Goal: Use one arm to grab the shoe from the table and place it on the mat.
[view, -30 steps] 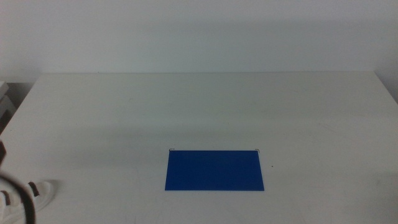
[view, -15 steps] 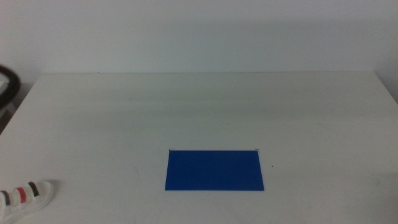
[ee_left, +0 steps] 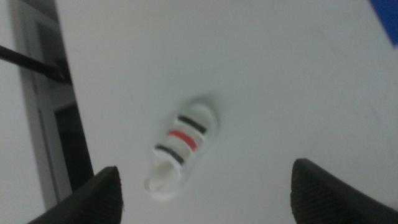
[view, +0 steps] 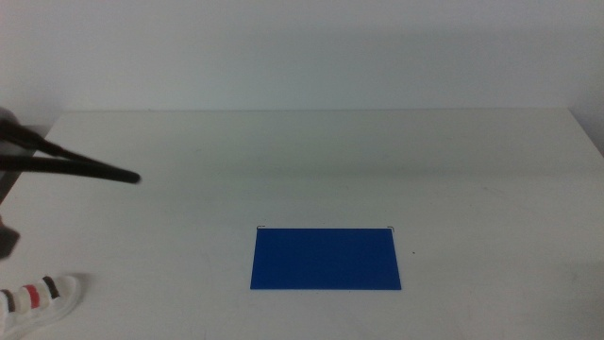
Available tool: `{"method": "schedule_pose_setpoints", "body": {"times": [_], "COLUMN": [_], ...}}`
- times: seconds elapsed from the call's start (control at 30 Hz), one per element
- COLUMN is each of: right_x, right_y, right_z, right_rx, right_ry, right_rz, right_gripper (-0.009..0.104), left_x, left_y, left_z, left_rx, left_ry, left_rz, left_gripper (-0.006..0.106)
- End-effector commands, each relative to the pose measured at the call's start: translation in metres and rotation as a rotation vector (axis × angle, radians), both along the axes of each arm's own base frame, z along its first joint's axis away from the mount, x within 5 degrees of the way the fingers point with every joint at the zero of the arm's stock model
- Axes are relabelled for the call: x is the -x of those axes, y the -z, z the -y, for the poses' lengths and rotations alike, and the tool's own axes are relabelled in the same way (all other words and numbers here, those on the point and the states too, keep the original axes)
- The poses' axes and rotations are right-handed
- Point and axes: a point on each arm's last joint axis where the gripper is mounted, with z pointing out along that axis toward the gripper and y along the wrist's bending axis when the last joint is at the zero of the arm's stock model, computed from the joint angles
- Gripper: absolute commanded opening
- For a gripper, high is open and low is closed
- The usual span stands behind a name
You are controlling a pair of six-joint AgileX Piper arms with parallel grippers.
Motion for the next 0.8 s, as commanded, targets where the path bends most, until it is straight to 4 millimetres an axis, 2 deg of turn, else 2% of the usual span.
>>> {"method": "schedule_pose_setpoints", "body": {"times": [0.0,0.3,0.53,0.77], "right_x": [0.001,0.001,0.001,0.001], "right_y": [-0.007,-0.007,-0.007,-0.007], "right_z": [0.000,0.000,0.000,0.000], "right_rx": [0.018,0.018,0.018,0.018], "right_ry": [0.005,0.005,0.005,0.005], "right_rz": [0.097,0.097,0.097,0.097], "right_gripper": [0.064,0.064,0.064,0.064], "left_x": [-0.007,-0.042,-0.057,-0.072], "left_y": [-0.006,0.006,0.024,0.047], "left_z": [0.000,-0.015,-0.049,-0.077], "left_rx": [-0.025,-0.153,-0.104,-0.126], "left_ry": [0.026,0.042,0.125,0.116], "left_rz": [-0.001,-0.213,-0.295,-0.401], "left_gripper": [0.092,0.092,0.092,0.092]}}
